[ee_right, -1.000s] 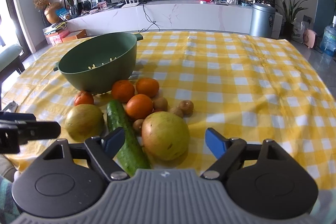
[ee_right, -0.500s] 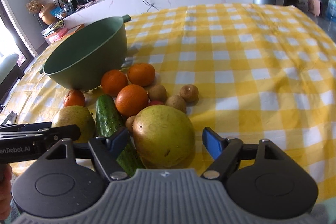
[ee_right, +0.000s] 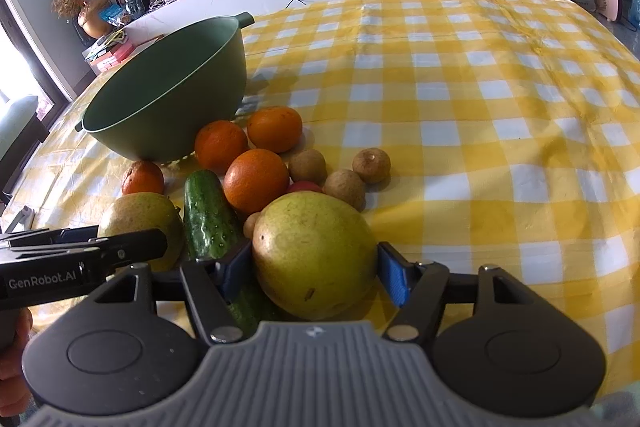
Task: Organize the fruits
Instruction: 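Grasp a yellow pear with the left tool while the right tool grasps the other pear, then lower both held pears into the green colander and open both tools, then lift both open tools out of the colander and back away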
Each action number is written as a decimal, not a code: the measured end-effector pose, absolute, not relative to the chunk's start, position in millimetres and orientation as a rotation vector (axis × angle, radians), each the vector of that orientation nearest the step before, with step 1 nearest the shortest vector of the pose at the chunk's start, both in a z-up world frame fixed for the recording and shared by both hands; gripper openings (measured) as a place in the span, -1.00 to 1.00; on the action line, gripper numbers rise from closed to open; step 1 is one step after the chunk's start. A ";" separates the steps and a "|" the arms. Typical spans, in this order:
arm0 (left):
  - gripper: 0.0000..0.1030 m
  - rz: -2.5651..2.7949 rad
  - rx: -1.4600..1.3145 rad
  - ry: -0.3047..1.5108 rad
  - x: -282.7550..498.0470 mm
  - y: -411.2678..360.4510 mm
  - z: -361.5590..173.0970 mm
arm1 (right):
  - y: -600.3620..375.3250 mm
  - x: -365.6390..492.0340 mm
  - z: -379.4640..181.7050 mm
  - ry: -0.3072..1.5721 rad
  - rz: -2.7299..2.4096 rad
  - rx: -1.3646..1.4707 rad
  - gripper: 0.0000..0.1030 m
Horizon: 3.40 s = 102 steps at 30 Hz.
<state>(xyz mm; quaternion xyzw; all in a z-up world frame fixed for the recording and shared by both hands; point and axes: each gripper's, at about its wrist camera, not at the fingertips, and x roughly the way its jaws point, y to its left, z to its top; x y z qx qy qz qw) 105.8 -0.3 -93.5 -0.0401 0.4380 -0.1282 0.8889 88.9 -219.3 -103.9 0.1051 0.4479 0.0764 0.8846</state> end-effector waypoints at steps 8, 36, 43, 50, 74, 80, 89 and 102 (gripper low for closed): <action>0.41 -0.249 -0.077 0.876 95.8 1.7 -82.7 | -222.0 83.3 -98.5 0.905 0.158 0.230 0.23; 0.41 -0.347 0.150 0.955 235.8 43.1 3.3 | -104.8 225.7 -0.1 0.842 0.604 -0.235 0.23; 0.41 -0.392 0.255 1.066 266.2 42.5 -39.6 | -76.6 270.4 -44.5 0.994 0.695 -0.383 0.23; 0.41 -0.430 0.357 1.107 281.5 32.5 -57.2 | -64.0 292.8 -69.4 1.099 0.745 -0.448 0.23; 0.51 -0.429 0.453 1.222 296.0 16.5 -82.0 | -65.8 294.5 -68.6 1.153 0.730 -0.541 0.44; 0.65 -0.400 0.450 1.195 293.9 15.0 -76.7 | -73.9 289.0 -54.5 1.125 0.705 -0.521 0.57; 0.67 -0.409 0.444 1.082 262.9 26.7 -42.1 | -89.4 263.0 -31.8 1.043 0.654 -0.438 0.61; 0.55 -0.485 0.535 0.786 151.1 79.4 -5.2 | -162.0 152.9 -12.1 0.800 0.470 -0.021 0.74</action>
